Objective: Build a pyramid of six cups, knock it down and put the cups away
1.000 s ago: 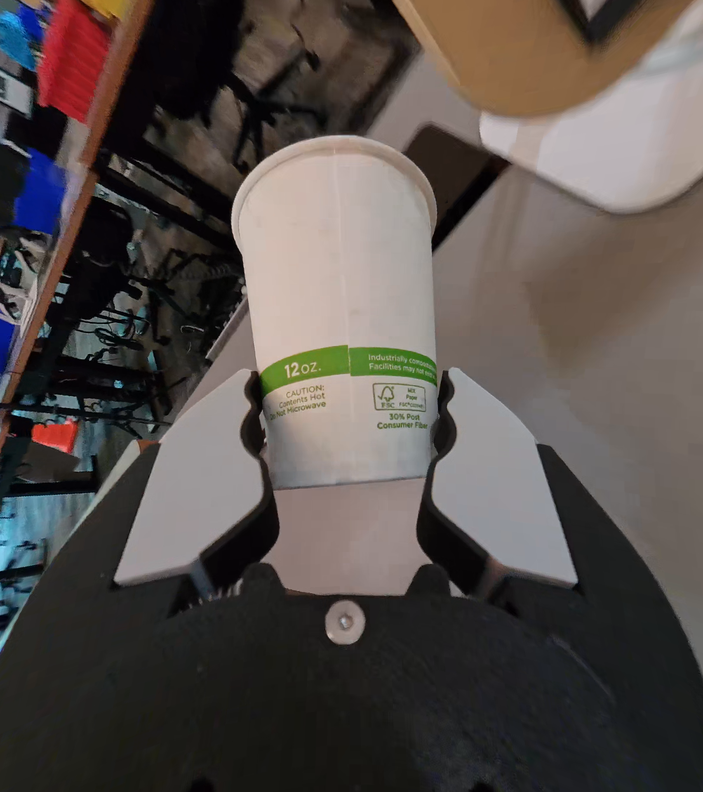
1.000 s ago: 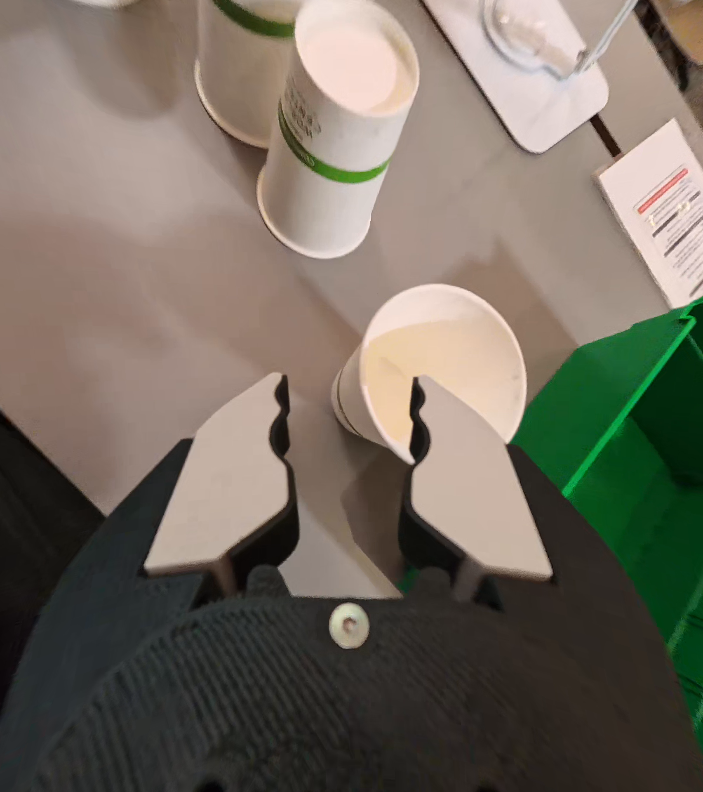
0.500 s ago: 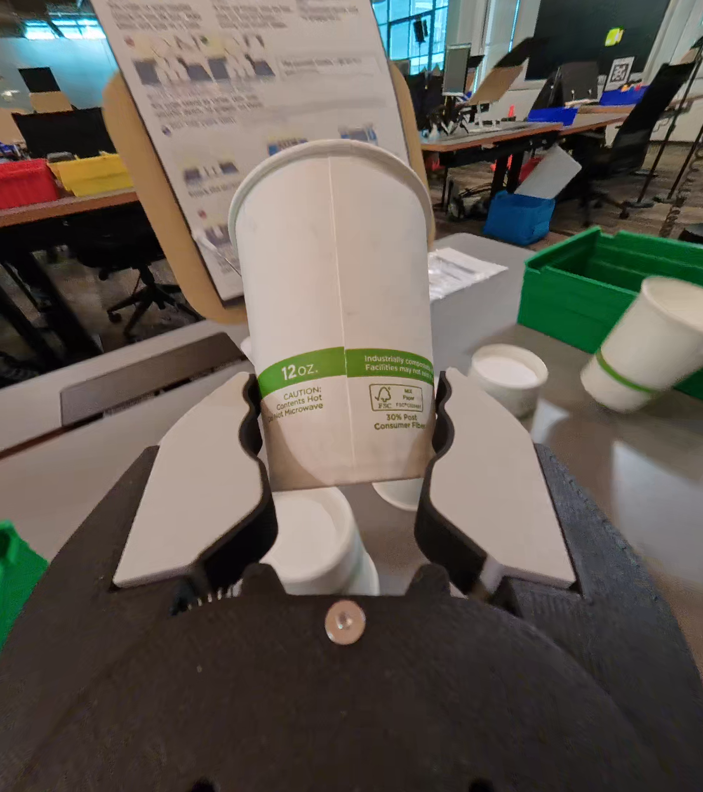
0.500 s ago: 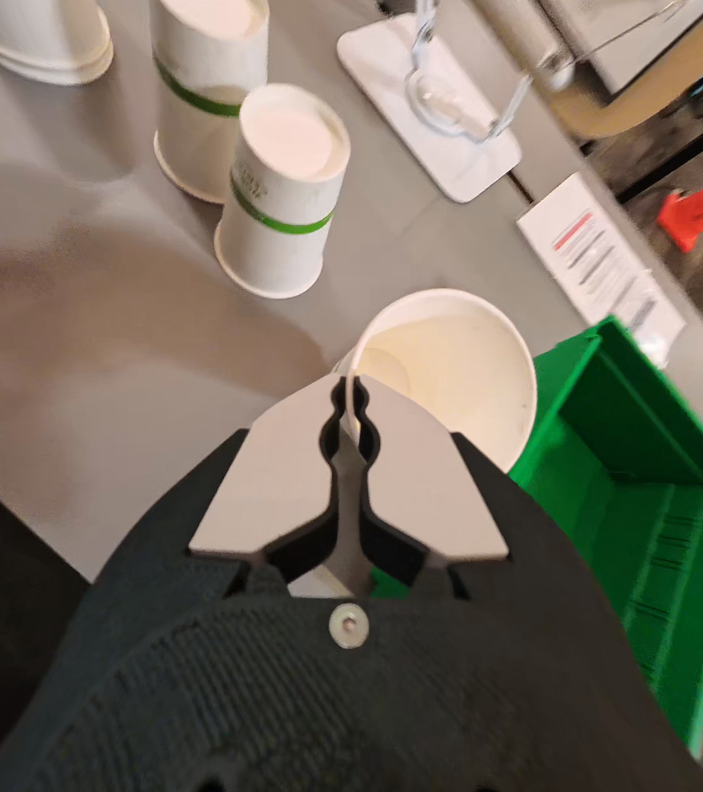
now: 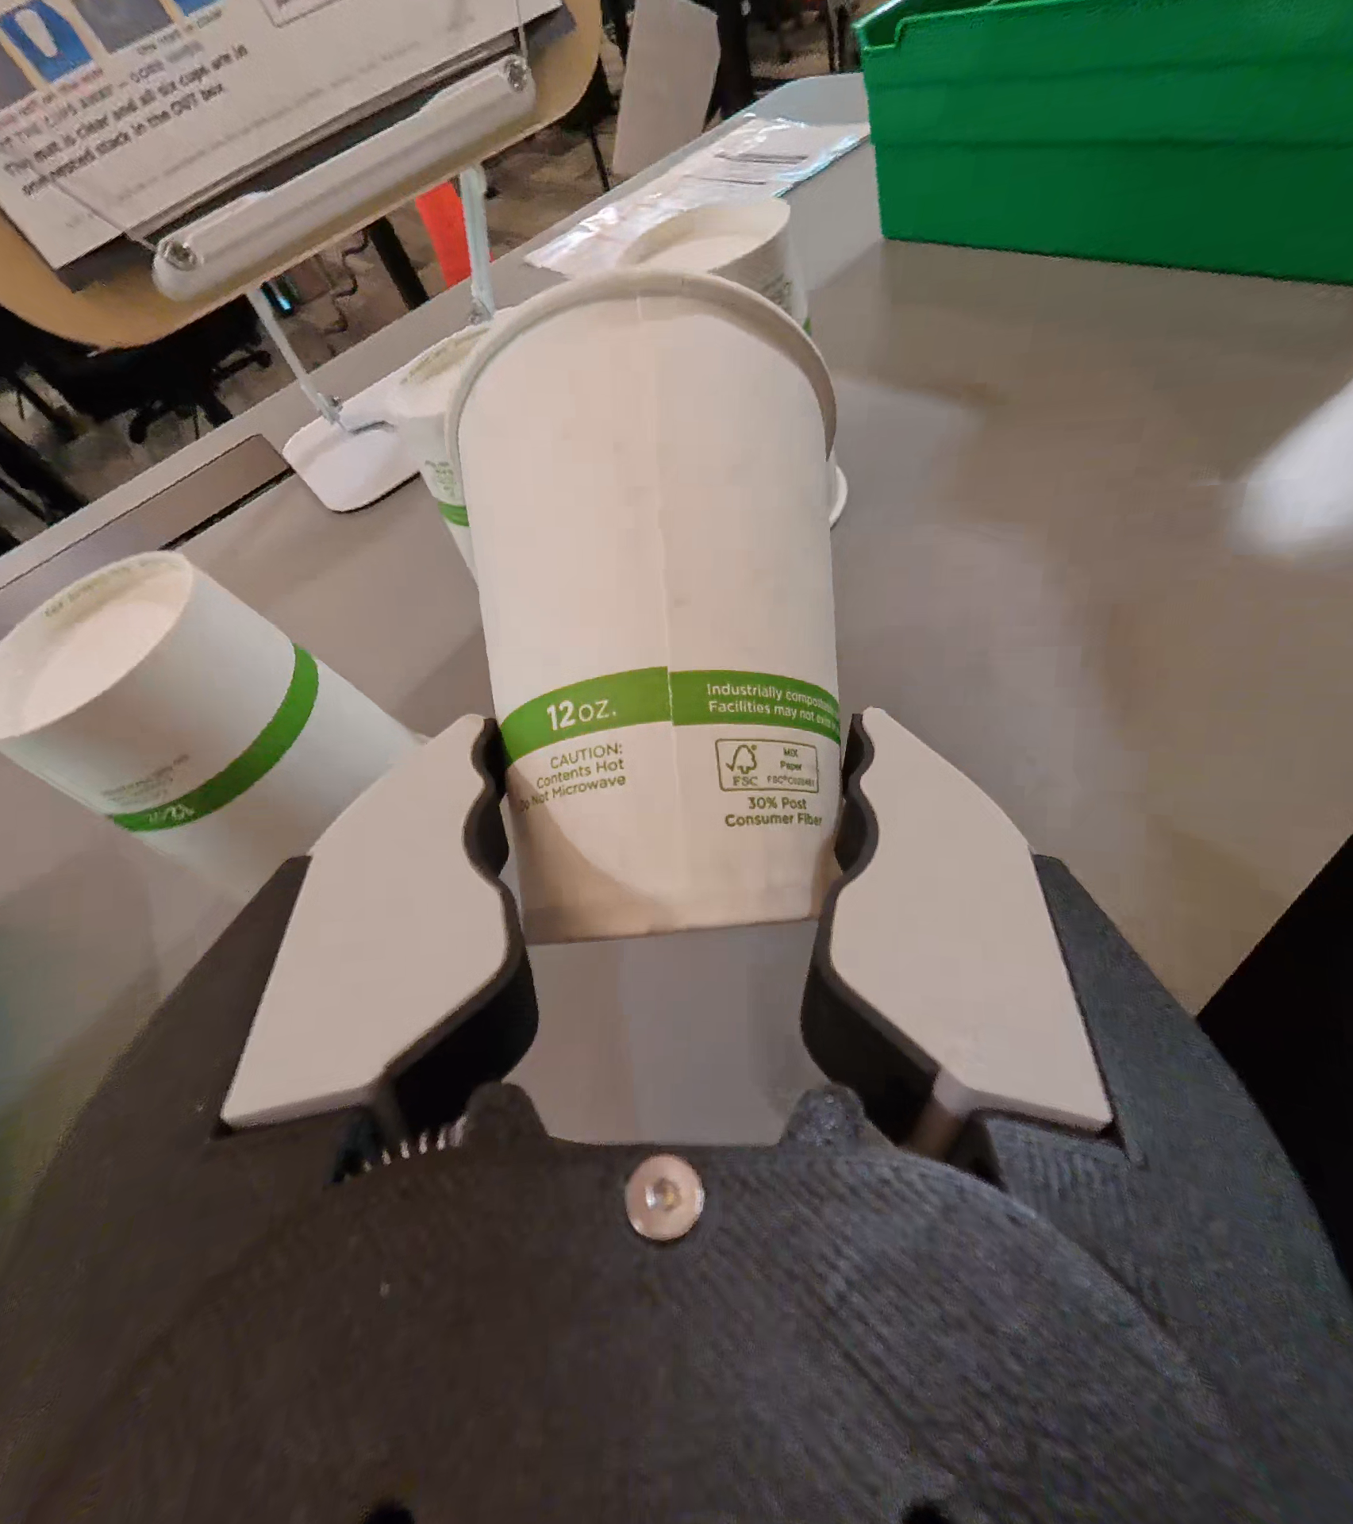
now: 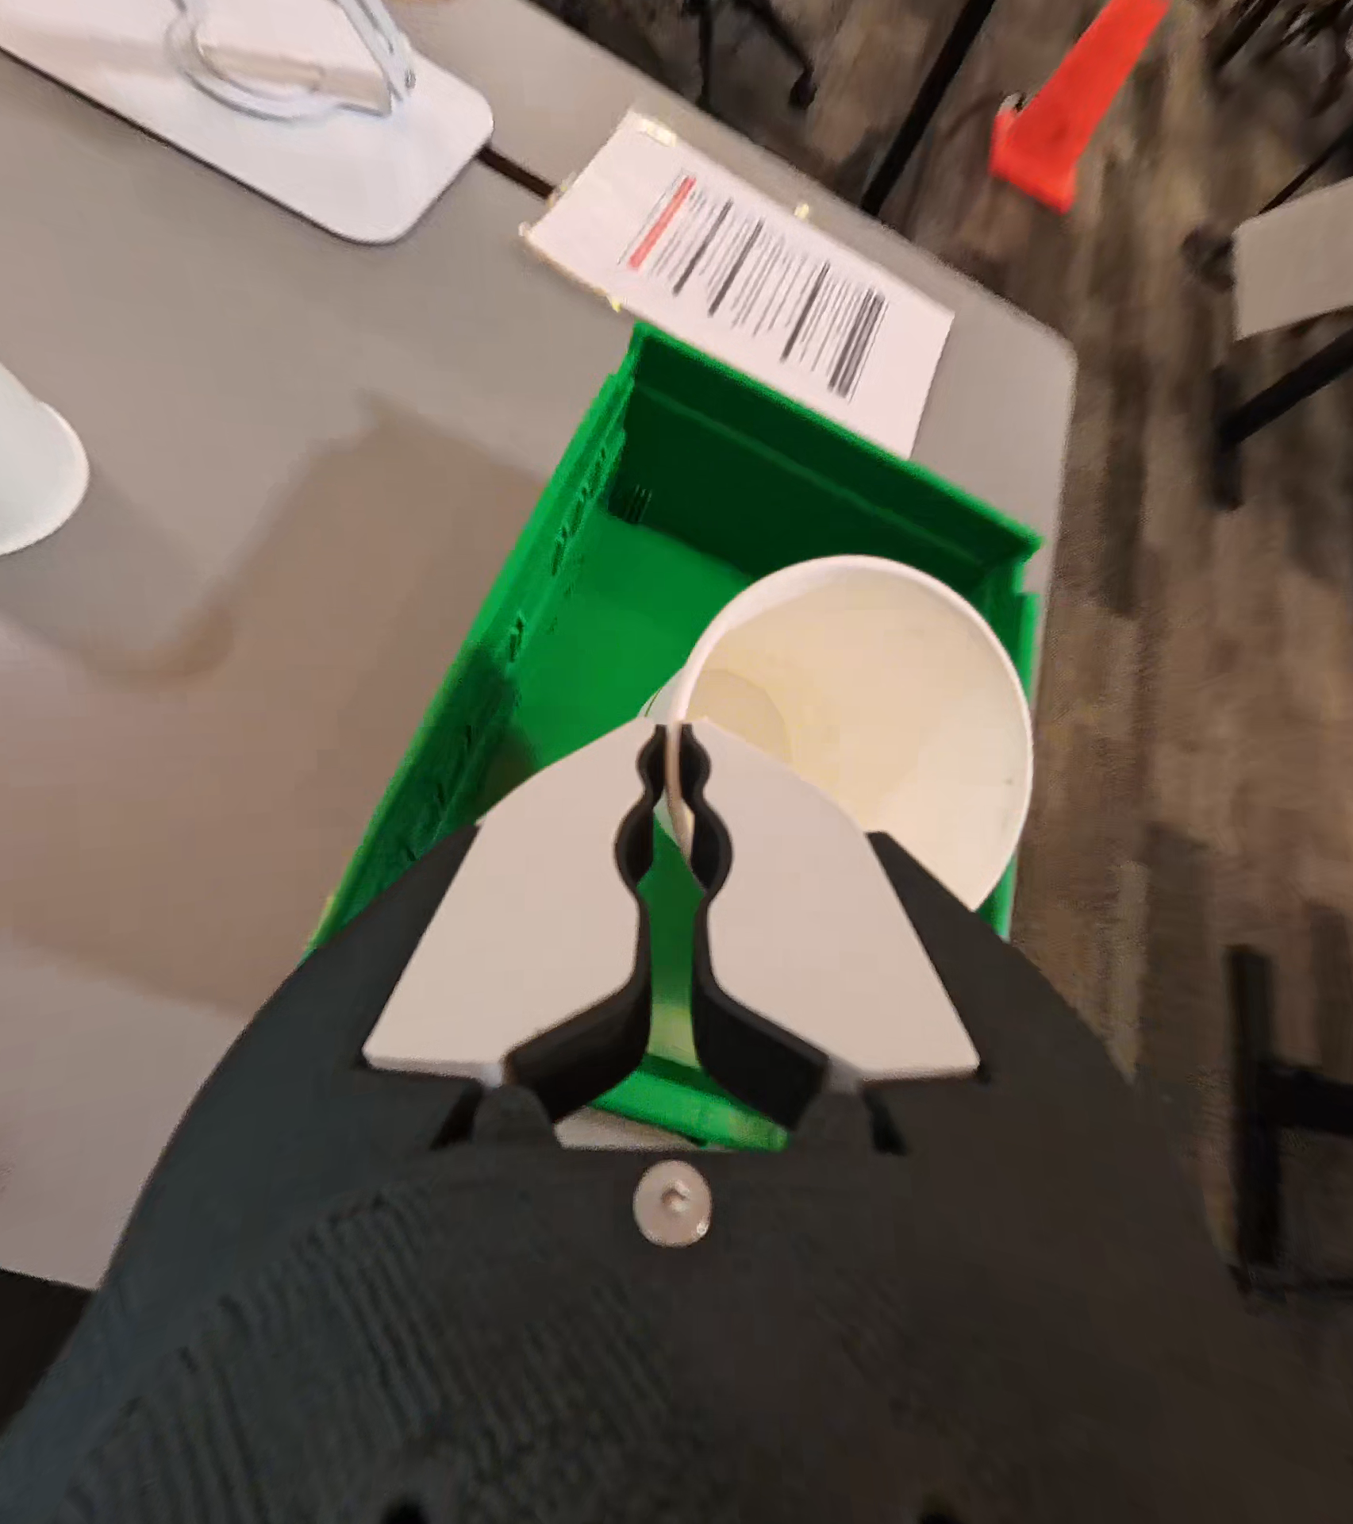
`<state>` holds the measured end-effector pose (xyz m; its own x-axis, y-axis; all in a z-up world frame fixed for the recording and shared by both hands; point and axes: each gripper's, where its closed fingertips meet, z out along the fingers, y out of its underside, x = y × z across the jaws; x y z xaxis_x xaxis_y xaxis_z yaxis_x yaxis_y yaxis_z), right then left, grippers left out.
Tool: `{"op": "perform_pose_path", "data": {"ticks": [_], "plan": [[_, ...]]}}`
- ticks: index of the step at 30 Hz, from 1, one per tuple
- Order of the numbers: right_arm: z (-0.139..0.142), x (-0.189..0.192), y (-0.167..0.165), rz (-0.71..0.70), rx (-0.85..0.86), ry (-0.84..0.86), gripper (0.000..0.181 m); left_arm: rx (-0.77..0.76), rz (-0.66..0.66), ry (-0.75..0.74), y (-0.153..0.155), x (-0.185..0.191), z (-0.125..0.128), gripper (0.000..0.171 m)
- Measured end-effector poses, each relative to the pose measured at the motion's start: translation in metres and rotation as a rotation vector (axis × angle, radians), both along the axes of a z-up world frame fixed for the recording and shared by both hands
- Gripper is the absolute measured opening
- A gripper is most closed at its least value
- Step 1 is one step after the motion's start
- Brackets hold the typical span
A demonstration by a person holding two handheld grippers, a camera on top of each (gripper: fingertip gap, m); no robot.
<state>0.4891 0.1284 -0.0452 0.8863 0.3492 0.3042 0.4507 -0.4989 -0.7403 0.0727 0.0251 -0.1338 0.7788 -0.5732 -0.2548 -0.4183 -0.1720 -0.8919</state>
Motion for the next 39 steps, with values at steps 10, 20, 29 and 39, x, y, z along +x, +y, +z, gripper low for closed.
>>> {"op": "perform_pose_path", "data": {"ticks": [10, 20, 29, 39], "plan": [[-0.074, 0.017, 0.02, -0.014, -0.186, -0.077, 0.004, -0.032, 0.034, -0.041, 0.006, -0.014, -0.009, 0.08], [-0.05, 0.004, 0.025, -0.002, -0.09, -0.044, 0.053, -0.07, 0.007, -0.039, 0.008, -0.009, -0.019, 0.08], [0.12, -0.153, -0.047, 0.444, 0.699, 0.592, 0.079, -0.057, 0.017, -0.139, 0.016, -0.006, -0.008, 0.08], [0.001, -0.32, -0.092, 0.459, 0.142, 1.328, 0.09, 0.151, -0.092, -0.277, 0.01, 0.019, 0.042, 0.08]]}}
